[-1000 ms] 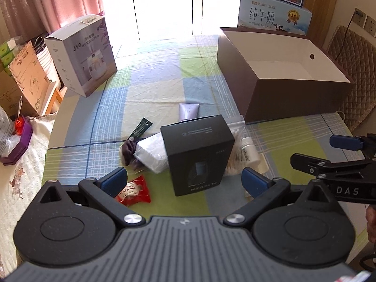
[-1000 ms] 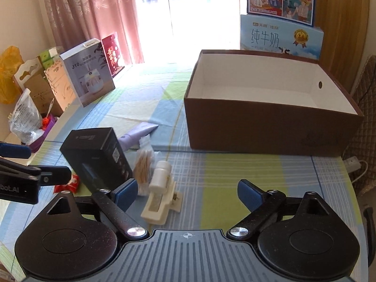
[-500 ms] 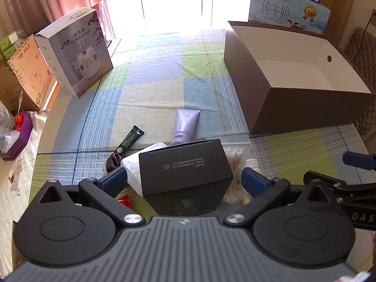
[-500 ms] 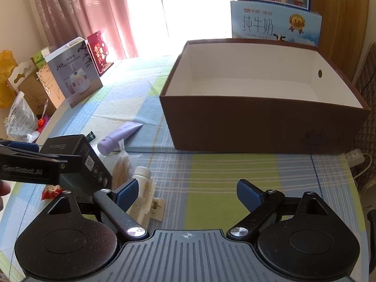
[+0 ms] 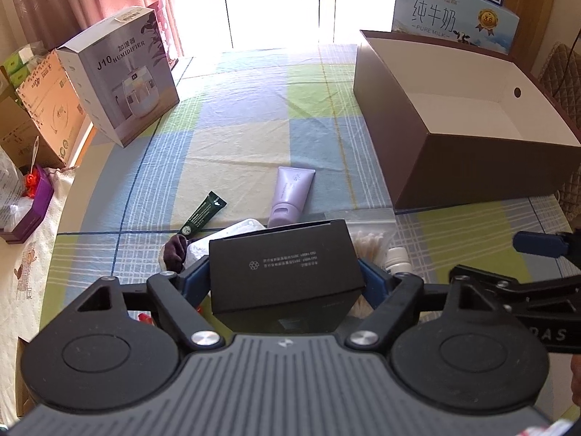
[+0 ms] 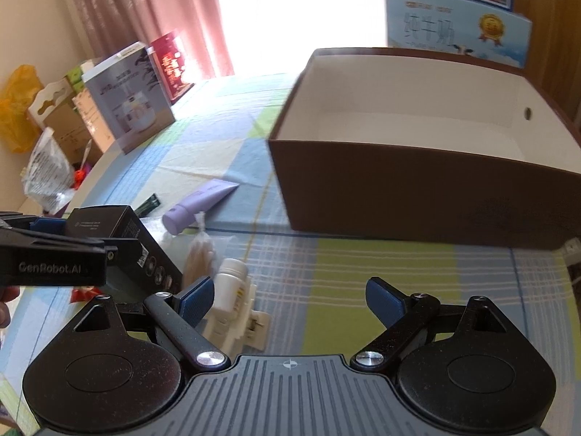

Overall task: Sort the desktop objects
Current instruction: 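Grasp the black box with the left tool while the right tool grasps the white pill bottle, then carry the black box and pill bottle over the brown cardboard box with both tools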

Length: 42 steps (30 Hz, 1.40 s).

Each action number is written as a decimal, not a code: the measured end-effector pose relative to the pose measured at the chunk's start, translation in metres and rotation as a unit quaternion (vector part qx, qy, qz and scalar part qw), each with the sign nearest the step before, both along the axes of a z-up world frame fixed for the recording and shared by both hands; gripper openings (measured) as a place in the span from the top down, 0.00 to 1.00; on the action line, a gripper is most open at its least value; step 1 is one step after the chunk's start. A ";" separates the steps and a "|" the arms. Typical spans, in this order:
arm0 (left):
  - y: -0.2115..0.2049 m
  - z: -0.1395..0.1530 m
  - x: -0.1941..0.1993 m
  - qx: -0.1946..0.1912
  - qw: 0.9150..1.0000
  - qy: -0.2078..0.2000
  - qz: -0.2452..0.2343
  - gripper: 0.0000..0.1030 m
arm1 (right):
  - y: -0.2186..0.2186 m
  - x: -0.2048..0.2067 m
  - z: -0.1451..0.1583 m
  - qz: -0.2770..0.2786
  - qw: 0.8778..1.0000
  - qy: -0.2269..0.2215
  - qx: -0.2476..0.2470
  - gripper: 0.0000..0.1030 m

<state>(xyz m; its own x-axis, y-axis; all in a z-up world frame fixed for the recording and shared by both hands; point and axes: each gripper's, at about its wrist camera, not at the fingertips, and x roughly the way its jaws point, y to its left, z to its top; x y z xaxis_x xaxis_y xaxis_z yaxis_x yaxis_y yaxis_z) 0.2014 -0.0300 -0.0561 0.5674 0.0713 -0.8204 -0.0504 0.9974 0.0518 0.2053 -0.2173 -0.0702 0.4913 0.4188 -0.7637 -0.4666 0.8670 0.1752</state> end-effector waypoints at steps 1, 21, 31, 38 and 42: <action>0.001 0.001 -0.002 0.001 1.000 -0.001 0.001 0.22 | 0.003 0.000 -0.001 0.007 1.000 0.001 0.001 0.14; 0.036 0.021 -0.031 0.004 0.998 -0.006 0.057 0.22 | 0.049 0.019 -0.041 0.109 0.993 0.043 -0.017 0.63; 0.025 0.024 -0.037 0.009 0.999 -0.009 0.048 0.22 | 0.038 0.017 -0.028 0.116 0.992 0.037 0.025 0.75; 0.007 0.040 -0.037 0.016 0.999 -0.023 0.023 0.22 | 0.020 0.014 -0.006 0.102 0.993 0.022 0.049 0.75; -0.008 0.054 -0.032 0.017 0.999 -0.037 0.001 0.22 | 0.003 0.014 0.009 0.086 0.994 0.009 0.061 0.75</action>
<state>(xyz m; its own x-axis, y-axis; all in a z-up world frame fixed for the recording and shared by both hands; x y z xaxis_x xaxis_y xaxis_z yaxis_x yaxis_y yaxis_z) 0.1695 -0.0382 -0.0021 0.6269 0.1003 -0.7726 -0.0575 0.9949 0.0825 0.2193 -0.2146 -0.0612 0.3907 0.5861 -0.7098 -0.6025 0.7458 0.2843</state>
